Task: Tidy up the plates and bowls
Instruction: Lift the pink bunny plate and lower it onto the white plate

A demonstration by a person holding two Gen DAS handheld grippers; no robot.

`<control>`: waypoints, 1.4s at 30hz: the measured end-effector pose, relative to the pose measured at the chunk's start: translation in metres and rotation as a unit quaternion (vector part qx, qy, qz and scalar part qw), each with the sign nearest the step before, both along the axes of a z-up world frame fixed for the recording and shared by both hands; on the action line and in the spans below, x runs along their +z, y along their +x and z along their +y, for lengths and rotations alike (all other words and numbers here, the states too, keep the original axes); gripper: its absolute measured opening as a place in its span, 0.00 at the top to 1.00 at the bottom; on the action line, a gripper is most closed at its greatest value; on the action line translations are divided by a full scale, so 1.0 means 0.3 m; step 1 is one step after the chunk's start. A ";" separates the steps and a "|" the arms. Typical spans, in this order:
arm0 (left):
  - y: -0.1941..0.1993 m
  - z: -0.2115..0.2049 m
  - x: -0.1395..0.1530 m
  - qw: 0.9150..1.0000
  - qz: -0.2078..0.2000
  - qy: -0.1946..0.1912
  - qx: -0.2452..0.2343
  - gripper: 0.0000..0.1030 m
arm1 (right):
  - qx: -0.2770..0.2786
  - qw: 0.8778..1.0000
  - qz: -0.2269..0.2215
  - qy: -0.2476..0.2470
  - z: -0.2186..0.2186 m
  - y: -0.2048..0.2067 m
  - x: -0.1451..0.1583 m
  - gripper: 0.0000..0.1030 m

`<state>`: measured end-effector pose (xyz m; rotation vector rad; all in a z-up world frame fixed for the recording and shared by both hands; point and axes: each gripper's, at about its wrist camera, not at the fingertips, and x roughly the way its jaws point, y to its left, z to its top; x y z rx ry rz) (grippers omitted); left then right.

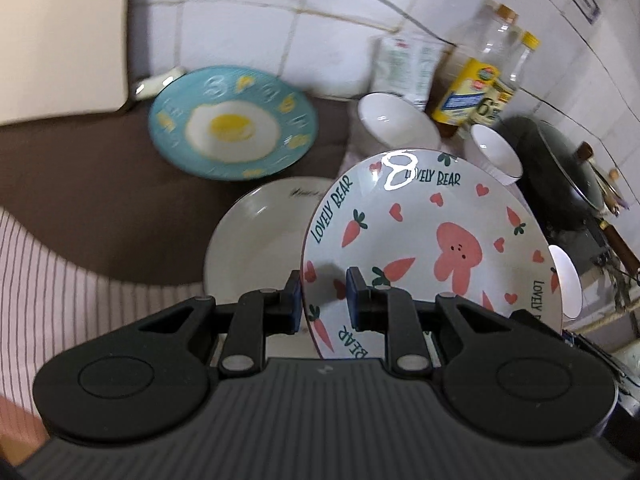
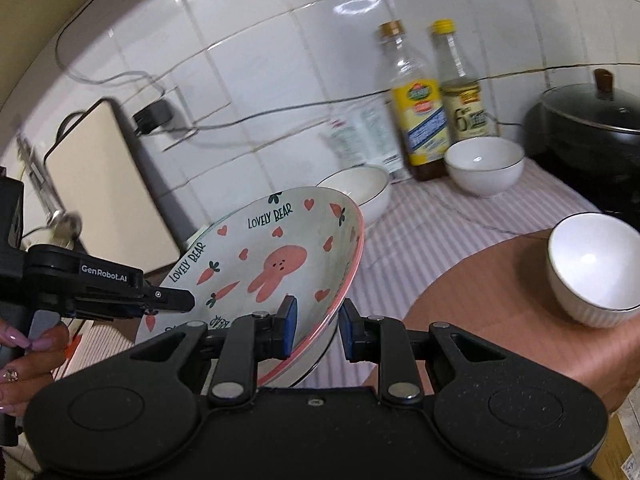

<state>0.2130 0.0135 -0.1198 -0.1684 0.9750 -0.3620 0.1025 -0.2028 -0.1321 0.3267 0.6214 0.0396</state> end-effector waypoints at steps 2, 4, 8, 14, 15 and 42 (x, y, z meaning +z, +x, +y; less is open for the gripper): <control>-0.011 0.034 -0.025 1.000 0.011 -0.006 0.010 0.81 | 0.008 1.000 0.007 0.004 0.015 0.005 -0.004 0.73; -0.019 0.057 -0.051 0.999 0.022 -0.012 0.020 0.81 | 0.016 1.000 0.014 0.004 0.030 0.010 -0.010 0.73; -0.028 0.087 -0.106 0.998 0.041 -0.019 0.035 0.81 | 0.025 0.999 0.030 0.005 0.053 0.024 -0.027 0.73; -0.015 0.102 -0.159 0.997 0.060 -0.017 0.041 0.81 | 0.031 0.998 0.050 0.007 0.063 0.055 -0.068 0.73; -0.009 0.103 -0.165 0.997 0.062 -0.017 0.041 0.81 | 0.032 0.998 0.052 0.005 0.064 0.063 -0.073 0.73; 0.060 0.030 -0.178 0.996 0.068 0.043 0.035 0.80 | 0.036 0.995 0.092 -0.018 0.053 0.178 -0.120 0.74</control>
